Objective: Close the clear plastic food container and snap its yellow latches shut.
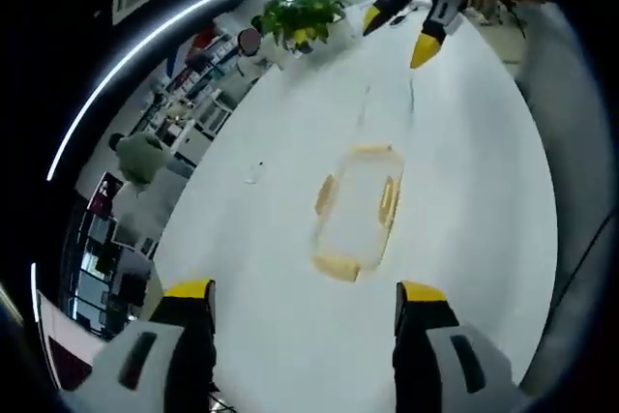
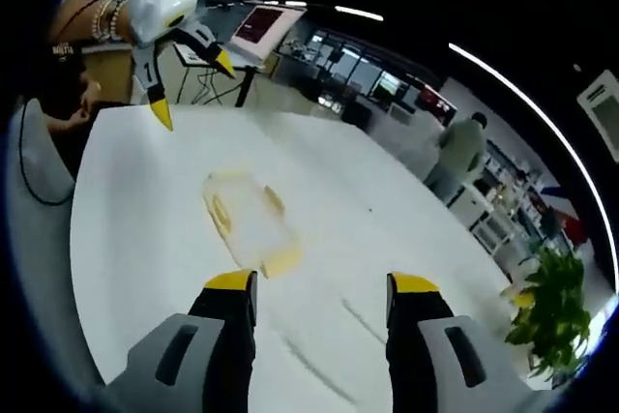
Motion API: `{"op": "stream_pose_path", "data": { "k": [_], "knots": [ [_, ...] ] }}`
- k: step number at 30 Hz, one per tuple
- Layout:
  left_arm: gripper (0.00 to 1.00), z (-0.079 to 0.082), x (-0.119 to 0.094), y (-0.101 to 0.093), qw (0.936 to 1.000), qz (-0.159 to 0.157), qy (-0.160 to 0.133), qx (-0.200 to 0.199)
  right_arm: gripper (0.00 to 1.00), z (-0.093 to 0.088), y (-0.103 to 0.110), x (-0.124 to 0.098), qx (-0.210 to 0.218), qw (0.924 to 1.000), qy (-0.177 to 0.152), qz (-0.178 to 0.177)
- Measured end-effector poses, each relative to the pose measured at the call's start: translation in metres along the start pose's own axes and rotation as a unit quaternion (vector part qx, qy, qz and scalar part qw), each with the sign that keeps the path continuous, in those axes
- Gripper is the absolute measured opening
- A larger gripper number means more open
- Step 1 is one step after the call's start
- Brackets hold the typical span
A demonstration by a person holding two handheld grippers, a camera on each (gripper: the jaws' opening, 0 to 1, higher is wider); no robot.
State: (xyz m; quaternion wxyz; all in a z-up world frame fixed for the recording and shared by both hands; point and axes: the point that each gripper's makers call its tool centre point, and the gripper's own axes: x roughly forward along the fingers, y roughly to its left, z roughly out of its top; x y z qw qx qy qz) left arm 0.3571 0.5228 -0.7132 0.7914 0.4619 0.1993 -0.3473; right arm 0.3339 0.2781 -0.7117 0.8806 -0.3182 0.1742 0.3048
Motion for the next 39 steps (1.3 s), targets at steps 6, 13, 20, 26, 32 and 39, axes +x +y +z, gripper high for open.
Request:
{"op": "stream_pose_path", "data": {
  "k": [6,13,20,26,32,39],
  "knots": [
    [0.72,0.0,0.019,0.009,0.9991,-0.034,0.006,0.025,0.51,0.0,0.003,0.022,-0.045,0.998,0.023,0.037],
    [0.72,-0.006,0.051,0.0,0.9931,-0.093,0.026,0.066,0.5,-0.004,0.009,0.05,-0.114,0.9892,0.05,0.077],
    [0.71,-0.018,0.075,-0.011,0.984,-0.15,0.051,0.082,0.5,-0.016,0.019,0.077,-0.179,0.9708,0.087,0.134],
    [0.7,-0.027,0.092,-0.017,0.9794,-0.175,0.064,0.078,0.5,-0.03,0.026,0.092,-0.197,0.9556,0.124,0.181],
    [0.69,-0.034,0.105,-0.022,0.9732,-0.197,0.079,0.088,0.5,-0.038,0.036,0.106,-0.21,0.9429,0.14,0.217],
    [0.69,-0.034,0.119,-0.034,0.9661,-0.234,0.078,0.077,0.49,-0.049,0.045,0.115,-0.2,0.9271,0.165,0.271]
  ]
}}
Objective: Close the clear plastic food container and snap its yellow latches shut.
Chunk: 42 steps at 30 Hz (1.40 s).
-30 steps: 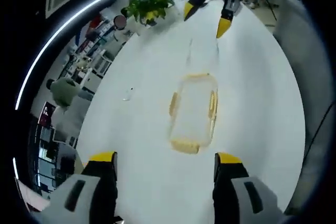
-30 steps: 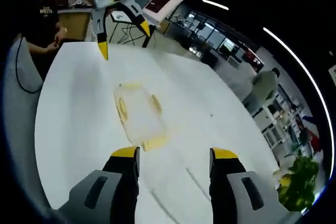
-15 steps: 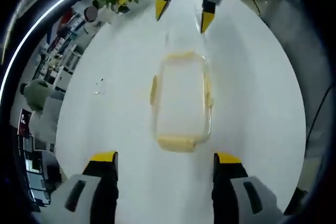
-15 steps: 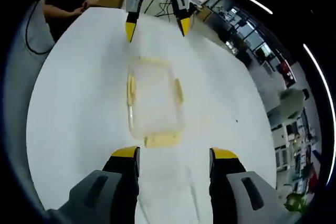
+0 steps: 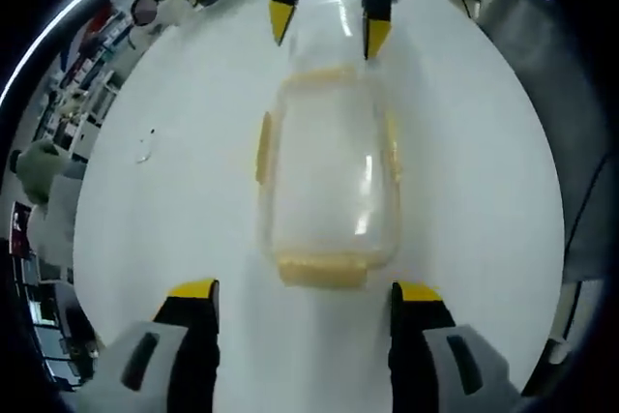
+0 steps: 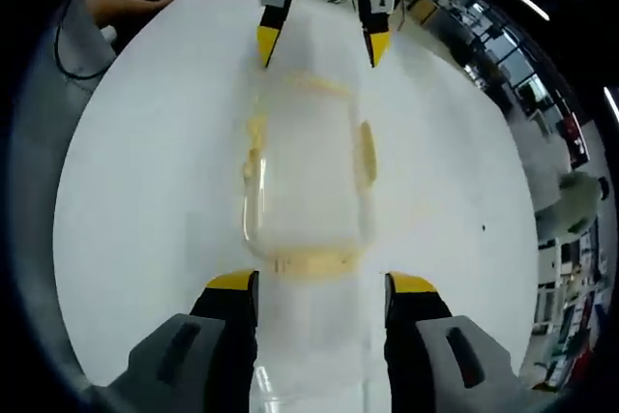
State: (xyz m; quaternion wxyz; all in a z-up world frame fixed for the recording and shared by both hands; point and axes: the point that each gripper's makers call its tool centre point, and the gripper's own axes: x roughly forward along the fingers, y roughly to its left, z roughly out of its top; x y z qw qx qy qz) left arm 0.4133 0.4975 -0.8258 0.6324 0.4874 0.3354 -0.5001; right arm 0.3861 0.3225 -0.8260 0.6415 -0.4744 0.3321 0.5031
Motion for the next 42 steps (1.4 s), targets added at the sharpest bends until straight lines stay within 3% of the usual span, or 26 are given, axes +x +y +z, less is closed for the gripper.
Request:
{"op": "stream_pose_path", "data": {
  "k": [3,10,18,25,33,42],
  "knots": [
    [0.69,0.001,0.006,0.0,0.9997,-0.019,-0.008,-0.015,0.49,-0.001,-0.002,0.008,0.008,0.9998,0.001,0.017],
    [0.67,0.001,0.017,-0.004,0.9985,-0.054,-0.003,-0.006,0.48,-0.006,-0.008,0.02,0.011,0.9989,0.013,0.045],
    [0.62,0.002,0.021,-0.004,0.996,-0.087,-0.012,-0.019,0.47,-0.002,-0.002,0.023,0.023,0.997,0.005,0.074],
    [0.56,-0.002,0.023,-0.01,0.9917,-0.122,0.001,-0.04,0.43,-0.004,0.002,0.026,0.047,0.9933,0.007,0.105],
    [0.56,0.0,0.024,-0.013,0.9916,-0.125,0.011,-0.029,0.42,-0.006,0.004,0.026,0.064,0.9903,0.006,0.123],
    [0.55,0.002,0.023,-0.014,0.9915,-0.127,0.017,-0.025,0.42,-0.004,0.007,0.025,0.05,0.9905,0.015,0.127]
  ]
}}
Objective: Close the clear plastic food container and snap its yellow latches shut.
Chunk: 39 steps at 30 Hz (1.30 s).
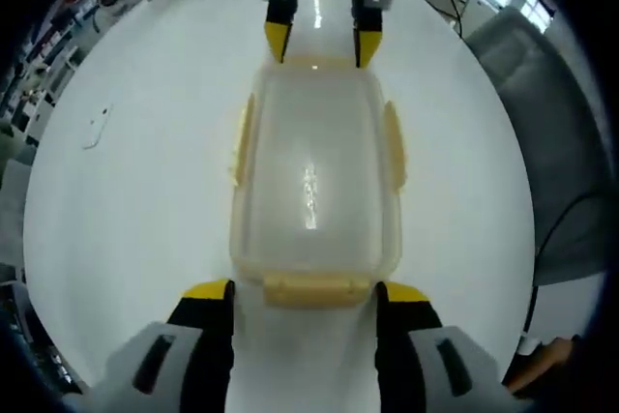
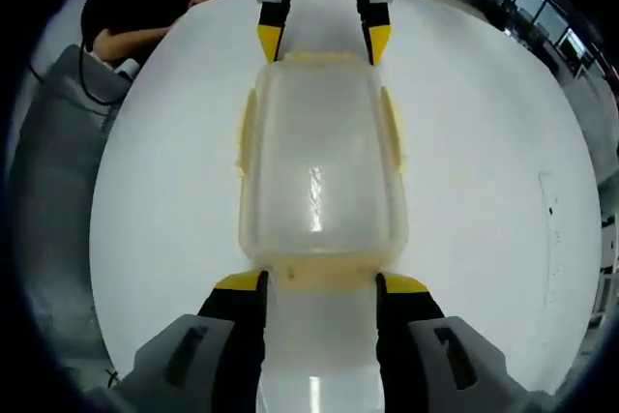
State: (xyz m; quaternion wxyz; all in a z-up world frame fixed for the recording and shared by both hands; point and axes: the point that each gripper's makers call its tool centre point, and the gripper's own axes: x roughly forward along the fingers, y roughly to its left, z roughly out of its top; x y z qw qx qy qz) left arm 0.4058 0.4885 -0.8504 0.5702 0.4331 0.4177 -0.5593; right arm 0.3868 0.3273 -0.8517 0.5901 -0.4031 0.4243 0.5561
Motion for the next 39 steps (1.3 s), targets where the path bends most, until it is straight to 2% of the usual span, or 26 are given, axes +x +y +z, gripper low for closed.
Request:
{"op": "stream_pose_path", "data": {
  "k": [10,13,17,21,26,35,39],
  "knots": [
    [0.54,0.0004,0.0013,-0.0014,0.9994,0.001,0.036,0.002,0.43,0.002,0.0057,-0.0001,-0.004,1.0,0.002,0.001],
    [0.51,0.0002,0.0008,-0.0024,0.9995,-0.002,0.029,0.01,0.43,0.0021,0.0059,0.0,-0.004,1.0,0.006,0.001],
    [0.42,0.0023,-0.0009,-0.0003,0.9999,-0.003,-0.001,0.015,0.43,0.0004,0.0051,0.0008,-0.004,1.0,0.006,0.002],
    [0.37,0.0024,-0.0006,-0.0012,0.9999,-0.005,-0.01,0.011,0.43,0.0007,0.0032,0.0013,-0.004,1.0,0.002,0.003],
    [0.34,0.0025,-0.0006,-0.0011,0.9999,-0.004,-0.004,0.011,0.44,0.0021,0.0019,0.0015,-0.008,0.9999,0.008,0.004],
    [0.35,0.0032,-0.0002,-0.0011,0.9995,-0.004,0.028,0.012,0.46,0.0039,-0.0005,0.0014,-0.004,1.0,0.003,0.004],
    [0.35,0.0014,-0.0013,-0.0008,0.9996,-0.005,0.024,0.01,0.45,0.0042,-0.0019,0.0014,-0.003,1.0,0.004,0.003]
  ]
}}
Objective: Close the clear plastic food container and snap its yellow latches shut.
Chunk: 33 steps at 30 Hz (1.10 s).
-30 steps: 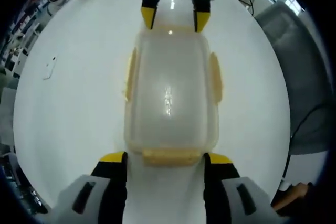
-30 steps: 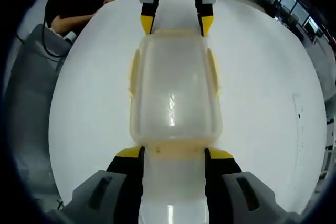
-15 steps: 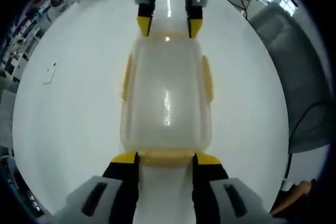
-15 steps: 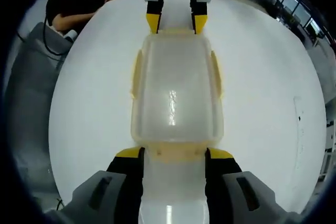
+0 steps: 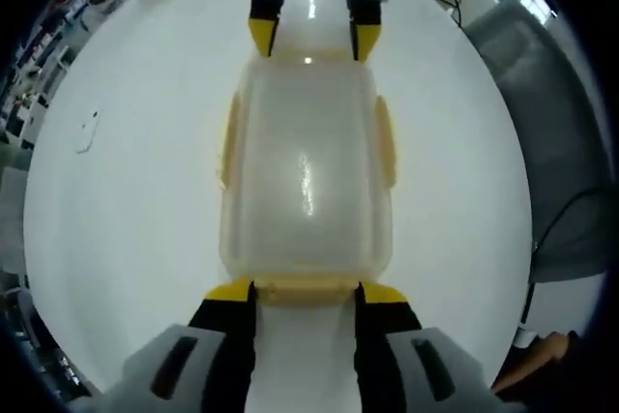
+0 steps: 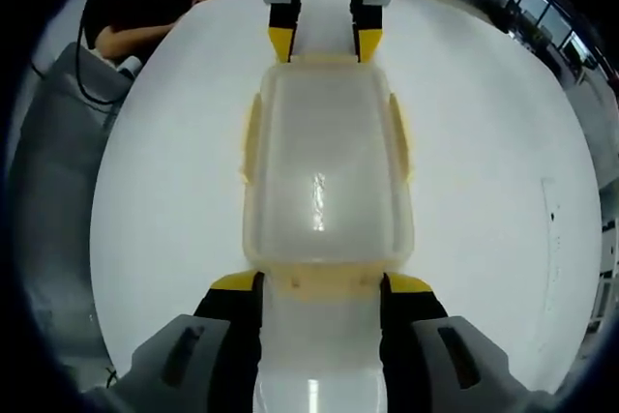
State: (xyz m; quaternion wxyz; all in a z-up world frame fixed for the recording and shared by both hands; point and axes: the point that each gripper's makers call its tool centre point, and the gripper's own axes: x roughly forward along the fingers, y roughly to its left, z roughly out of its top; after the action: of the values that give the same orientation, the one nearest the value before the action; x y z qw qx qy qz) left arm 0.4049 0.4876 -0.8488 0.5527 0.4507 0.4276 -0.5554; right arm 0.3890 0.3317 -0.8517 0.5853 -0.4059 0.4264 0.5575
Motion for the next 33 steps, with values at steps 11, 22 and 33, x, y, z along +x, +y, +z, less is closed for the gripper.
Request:
{"op": "stream_pose_path", "data": {
  "k": [11,22,33],
  "knots": [
    [0.35,0.002,0.0,-0.002,1.0,0.0,-0.001,0.003,0.37,-0.003,-0.005,-0.003,-0.007,1.0,0.001,0.002],
    [0.34,0.001,-0.001,-0.001,1.0,0.0,0.002,0.001,0.36,-0.005,-0.001,-0.006,-0.004,1.0,-0.005,0.0],
    [0.34,0.004,-0.011,-0.017,0.9997,-0.009,-0.013,-0.021,0.36,-0.002,0.014,-0.016,-0.016,0.9998,-0.011,0.002]
  ]
}}
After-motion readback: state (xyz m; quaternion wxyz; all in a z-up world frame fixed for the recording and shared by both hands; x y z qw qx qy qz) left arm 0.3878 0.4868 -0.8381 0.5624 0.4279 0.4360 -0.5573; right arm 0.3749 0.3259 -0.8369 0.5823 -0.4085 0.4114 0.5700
